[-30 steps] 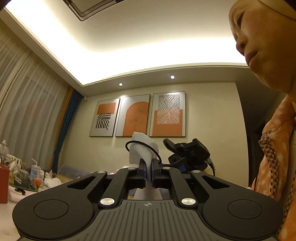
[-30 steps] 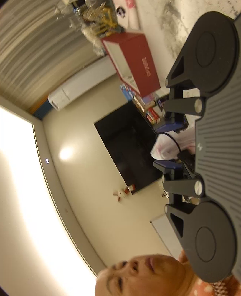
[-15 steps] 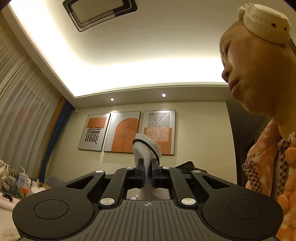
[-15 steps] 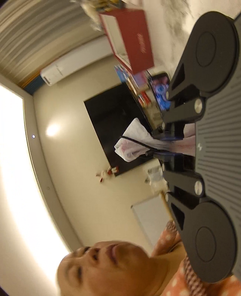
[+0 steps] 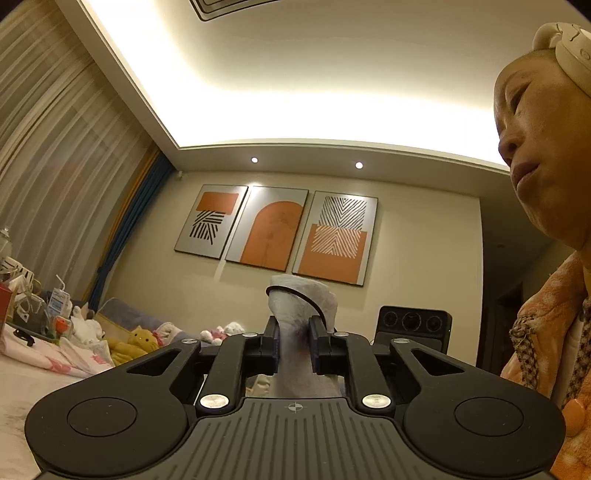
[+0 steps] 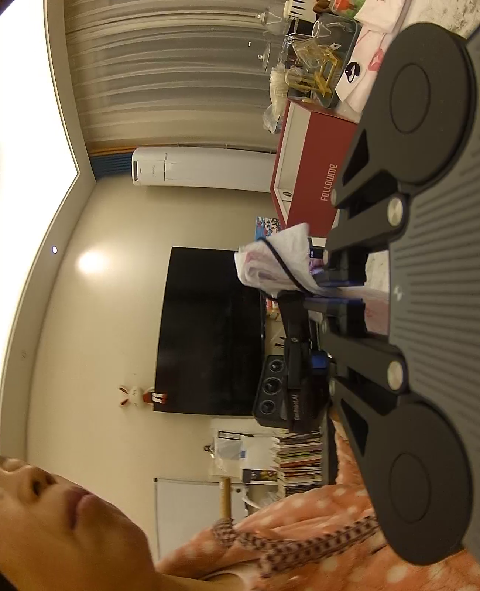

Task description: Fold shopping bag

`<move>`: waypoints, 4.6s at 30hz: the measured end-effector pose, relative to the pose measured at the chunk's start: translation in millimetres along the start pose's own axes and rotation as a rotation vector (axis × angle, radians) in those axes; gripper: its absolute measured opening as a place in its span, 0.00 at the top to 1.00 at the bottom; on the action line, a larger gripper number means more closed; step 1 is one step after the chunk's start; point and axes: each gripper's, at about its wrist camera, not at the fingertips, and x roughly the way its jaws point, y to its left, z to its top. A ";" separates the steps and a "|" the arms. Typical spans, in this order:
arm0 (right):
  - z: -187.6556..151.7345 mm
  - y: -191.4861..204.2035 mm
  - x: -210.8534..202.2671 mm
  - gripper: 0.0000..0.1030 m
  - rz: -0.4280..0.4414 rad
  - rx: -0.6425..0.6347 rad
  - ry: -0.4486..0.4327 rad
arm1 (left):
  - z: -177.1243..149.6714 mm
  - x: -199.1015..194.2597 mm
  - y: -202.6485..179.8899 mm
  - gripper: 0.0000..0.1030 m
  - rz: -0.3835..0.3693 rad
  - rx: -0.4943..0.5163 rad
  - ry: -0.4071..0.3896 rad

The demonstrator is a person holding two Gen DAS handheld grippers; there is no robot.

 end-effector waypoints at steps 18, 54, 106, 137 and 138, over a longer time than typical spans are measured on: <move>9.5 -36.5 -37.7 0.79 0.082 0.287 -0.126 | 12.4 -6.6 -21.1 0.91 -0.143 0.093 0.026; 13.6 -51.9 -12.5 0.98 0.369 0.520 0.001 | 37.0 -3.6 -45.1 0.90 -0.091 0.225 -0.126; -110.1 -224.5 112.3 0.89 -0.303 1.152 -0.164 | 32.4 55.9 37.8 0.05 0.835 0.015 0.438; -89.8 -233.6 194.0 0.66 -0.481 0.496 0.433 | -5.7 148.1 119.1 0.04 1.029 0.038 0.787; -90.6 -236.4 198.8 0.65 -0.497 0.465 0.432 | -5.5 150.6 123.8 0.02 1.036 0.040 0.792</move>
